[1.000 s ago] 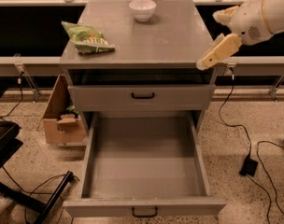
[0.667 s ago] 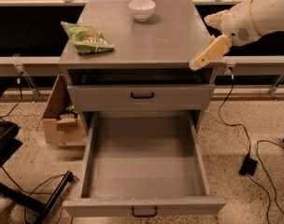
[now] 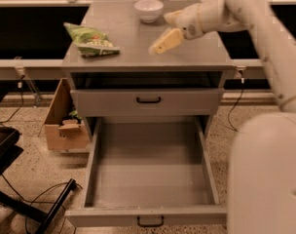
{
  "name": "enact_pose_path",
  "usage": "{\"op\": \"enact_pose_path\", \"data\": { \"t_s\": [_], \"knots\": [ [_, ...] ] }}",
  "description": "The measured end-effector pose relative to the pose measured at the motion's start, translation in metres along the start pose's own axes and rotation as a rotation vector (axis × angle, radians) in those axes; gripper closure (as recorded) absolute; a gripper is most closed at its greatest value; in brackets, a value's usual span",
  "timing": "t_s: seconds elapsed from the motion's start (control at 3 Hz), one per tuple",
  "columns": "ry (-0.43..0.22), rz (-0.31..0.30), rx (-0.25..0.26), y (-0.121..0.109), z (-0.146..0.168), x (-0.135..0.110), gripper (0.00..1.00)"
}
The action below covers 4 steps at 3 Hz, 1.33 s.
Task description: Place green jalapeno chip bag into middle drawer
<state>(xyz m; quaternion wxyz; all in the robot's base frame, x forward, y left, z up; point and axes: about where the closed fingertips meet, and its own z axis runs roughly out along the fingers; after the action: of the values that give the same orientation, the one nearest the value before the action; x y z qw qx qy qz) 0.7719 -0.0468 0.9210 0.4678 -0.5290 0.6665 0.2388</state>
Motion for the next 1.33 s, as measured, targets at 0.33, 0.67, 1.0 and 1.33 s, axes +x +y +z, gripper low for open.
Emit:
{"op": "enact_pose_path", "data": {
  "t_s": [0.33,0.67,1.0,1.33],
  "knots": [
    [-0.020,-0.035,-0.008,-0.012,0.050,-0.033,0.00],
    [0.021,-0.050,0.006,-0.017,0.093,-0.049,0.00],
    [0.058,-0.036,-0.001,-0.017,0.130,-0.049,0.00],
    [0.082,-0.025,-0.032,-0.007,0.155,-0.054,0.00]
  ]
}}
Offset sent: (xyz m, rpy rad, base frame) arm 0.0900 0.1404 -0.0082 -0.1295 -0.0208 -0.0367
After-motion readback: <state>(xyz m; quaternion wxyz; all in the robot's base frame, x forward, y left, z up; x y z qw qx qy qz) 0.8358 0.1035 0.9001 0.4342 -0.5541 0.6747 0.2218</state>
